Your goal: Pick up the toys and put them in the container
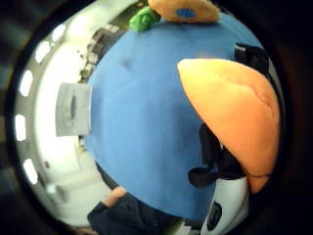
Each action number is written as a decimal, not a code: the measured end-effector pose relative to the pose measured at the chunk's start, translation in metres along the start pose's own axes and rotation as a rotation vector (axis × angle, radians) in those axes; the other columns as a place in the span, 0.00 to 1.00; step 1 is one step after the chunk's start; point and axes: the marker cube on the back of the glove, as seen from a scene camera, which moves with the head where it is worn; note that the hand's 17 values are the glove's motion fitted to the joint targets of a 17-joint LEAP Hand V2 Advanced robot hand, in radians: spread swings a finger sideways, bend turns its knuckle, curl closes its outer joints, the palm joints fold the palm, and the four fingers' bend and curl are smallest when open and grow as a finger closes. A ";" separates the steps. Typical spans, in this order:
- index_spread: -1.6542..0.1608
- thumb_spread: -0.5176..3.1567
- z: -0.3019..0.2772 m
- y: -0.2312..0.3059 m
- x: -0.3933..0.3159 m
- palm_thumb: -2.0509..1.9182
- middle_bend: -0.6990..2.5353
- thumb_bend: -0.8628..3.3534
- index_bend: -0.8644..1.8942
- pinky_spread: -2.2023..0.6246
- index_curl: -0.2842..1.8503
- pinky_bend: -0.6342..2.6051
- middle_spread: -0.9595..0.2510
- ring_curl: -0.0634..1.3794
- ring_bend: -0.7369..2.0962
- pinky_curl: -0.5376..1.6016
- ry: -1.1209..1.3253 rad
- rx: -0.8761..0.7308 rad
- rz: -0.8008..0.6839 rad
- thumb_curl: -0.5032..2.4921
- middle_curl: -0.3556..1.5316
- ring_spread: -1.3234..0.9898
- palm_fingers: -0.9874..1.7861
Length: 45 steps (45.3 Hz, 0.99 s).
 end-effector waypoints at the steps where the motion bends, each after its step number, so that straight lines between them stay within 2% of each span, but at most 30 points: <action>1: 0.74 0.51 -0.003 0.000 -0.001 0.60 0.26 0.25 0.53 0.68 0.38 0.36 0.66 0.20 0.37 0.41 0.003 0.007 -0.003 0.25 0.34 0.39 0.60; 6: 0.74 0.53 -0.014 0.003 -0.002 0.62 0.28 0.26 0.52 0.66 0.39 0.38 0.66 0.23 0.43 0.42 0.008 0.056 -0.002 0.26 0.35 0.38 0.68; 11: 0.74 0.53 -0.023 -0.003 -0.001 0.64 0.32 0.27 0.43 0.64 0.37 0.41 0.59 0.27 0.49 0.42 0.001 0.032 -0.008 0.28 0.37 0.37 0.77; 15: 0.74 0.49 -0.031 -0.015 -0.002 0.66 0.40 0.27 0.36 0.62 0.36 0.39 0.54 0.34 0.59 0.42 0.004 -0.007 -0.007 0.30 0.42 0.37 0.84; 20: 0.73 0.46 -0.057 -0.030 -0.011 0.67 0.46 0.26 0.38 0.61 0.36 0.39 0.52 0.38 0.63 0.43 0.009 -0.010 -0.014 0.32 0.46 0.38 0.85; 27: 0.73 0.42 -0.133 -0.061 -0.046 0.67 0.50 0.25 0.41 0.61 0.38 0.40 0.52 0.40 0.65 0.44 0.018 0.070 -0.033 0.35 0.49 0.40 0.85; 34: 0.73 0.39 -0.219 -0.088 -0.111 0.67 0.52 0.24 0.45 0.60 0.41 0.41 0.52 0.41 0.67 0.44 0.002 0.189 -0.100 0.37 0.50 0.40 0.84; 38: 0.73 0.38 -0.264 -0.098 -0.172 0.67 0.52 0.24 0.46 0.60 0.43 0.42 0.52 0.41 0.68 0.44 -0.001 0.254 -0.178 0.38 0.51 0.40 0.83; 45: 0.73 0.37 -0.301 -0.093 -0.290 0.67 0.53 0.23 0.47 0.60 0.45 0.42 0.52 0.41 0.69 0.45 0.002 0.286 -0.314 0.40 0.51 0.41 0.81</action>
